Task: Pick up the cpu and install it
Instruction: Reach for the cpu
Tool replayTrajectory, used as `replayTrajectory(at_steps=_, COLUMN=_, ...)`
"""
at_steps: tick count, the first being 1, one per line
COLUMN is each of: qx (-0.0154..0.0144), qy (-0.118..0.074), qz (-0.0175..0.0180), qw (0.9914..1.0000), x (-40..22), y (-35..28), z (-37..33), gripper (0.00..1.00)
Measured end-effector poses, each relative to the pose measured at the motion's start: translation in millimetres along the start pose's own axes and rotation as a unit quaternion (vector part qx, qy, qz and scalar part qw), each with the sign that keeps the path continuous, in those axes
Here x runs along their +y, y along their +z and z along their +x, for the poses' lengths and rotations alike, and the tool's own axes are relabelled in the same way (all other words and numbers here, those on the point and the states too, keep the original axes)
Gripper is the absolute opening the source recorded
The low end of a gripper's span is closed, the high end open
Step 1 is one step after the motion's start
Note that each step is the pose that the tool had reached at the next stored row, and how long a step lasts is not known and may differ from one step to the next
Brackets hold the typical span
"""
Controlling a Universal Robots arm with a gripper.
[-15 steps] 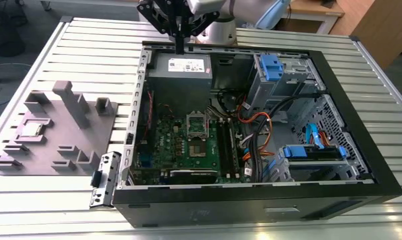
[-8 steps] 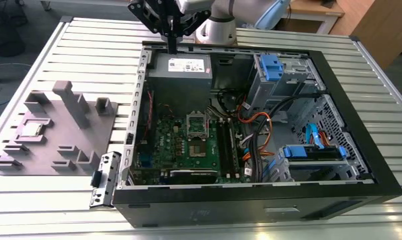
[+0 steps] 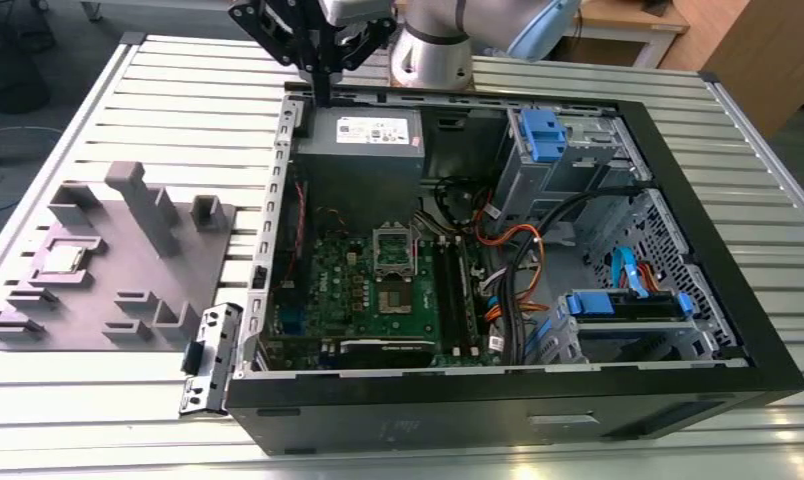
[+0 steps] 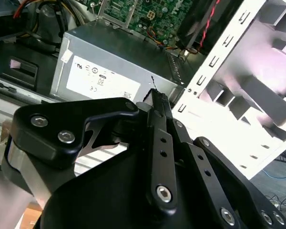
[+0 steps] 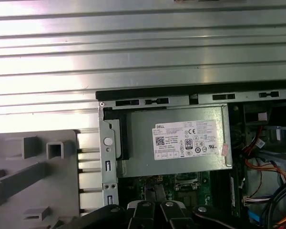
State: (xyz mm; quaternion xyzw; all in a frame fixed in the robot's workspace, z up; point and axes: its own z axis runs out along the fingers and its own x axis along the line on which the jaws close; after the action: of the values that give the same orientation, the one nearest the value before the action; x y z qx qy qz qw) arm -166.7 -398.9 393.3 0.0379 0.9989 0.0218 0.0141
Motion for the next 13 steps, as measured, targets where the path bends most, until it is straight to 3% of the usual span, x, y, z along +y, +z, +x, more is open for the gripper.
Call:
replayTrajectory(at_steps=6, qx=-0.0008, qy=0.0, qz=-0.0001, qw=1.0, x=-1.1, y=-0.4, z=14.6, gripper=0.11)
replayTrajectory(at_steps=13, qx=-0.0008, qy=0.0, qz=0.0, qw=1.0, x=-1.2, y=-0.5, z=15.4, gripper=0.11)
